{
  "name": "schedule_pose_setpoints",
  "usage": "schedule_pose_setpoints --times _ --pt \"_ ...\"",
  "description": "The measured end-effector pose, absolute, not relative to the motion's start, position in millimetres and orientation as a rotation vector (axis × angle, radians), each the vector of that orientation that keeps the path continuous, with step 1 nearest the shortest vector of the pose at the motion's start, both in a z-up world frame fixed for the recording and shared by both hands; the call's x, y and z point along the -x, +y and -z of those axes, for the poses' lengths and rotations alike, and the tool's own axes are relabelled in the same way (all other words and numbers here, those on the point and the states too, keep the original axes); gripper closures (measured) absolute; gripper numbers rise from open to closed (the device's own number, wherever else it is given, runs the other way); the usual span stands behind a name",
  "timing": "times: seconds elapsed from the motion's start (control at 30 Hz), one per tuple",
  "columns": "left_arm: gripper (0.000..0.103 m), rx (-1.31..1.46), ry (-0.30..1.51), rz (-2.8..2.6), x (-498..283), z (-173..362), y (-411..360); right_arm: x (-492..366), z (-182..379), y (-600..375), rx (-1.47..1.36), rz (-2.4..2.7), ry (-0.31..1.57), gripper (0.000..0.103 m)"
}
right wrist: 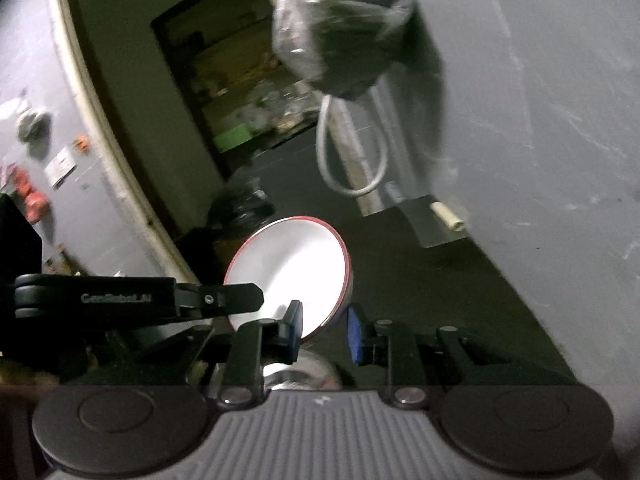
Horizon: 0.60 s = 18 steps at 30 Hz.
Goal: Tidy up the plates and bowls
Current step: 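Carry the second white bowl with both grippers over the bowl stack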
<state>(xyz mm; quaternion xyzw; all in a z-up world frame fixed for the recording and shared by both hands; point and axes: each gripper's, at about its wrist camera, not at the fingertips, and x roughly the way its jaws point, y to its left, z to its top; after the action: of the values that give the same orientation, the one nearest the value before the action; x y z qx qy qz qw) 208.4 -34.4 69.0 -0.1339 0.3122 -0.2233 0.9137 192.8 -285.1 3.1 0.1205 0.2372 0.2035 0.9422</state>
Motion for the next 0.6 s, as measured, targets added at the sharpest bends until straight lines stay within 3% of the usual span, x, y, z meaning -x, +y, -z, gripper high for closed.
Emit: schedule_pose_setpoints --times 0.2,0.6 --pt "0.087 0.328 0.649 0.428 -172.5 -63.0 -10.5 -171.4 -11.4 -270.0 -0.164 -0.521 0.526 0.076" --pt "0.087 0.457 0.827 0.377 -111.8 -13.7 29.2 -138.6 5.7 -245.2 -0.025 -0.745 0.756 0.076"
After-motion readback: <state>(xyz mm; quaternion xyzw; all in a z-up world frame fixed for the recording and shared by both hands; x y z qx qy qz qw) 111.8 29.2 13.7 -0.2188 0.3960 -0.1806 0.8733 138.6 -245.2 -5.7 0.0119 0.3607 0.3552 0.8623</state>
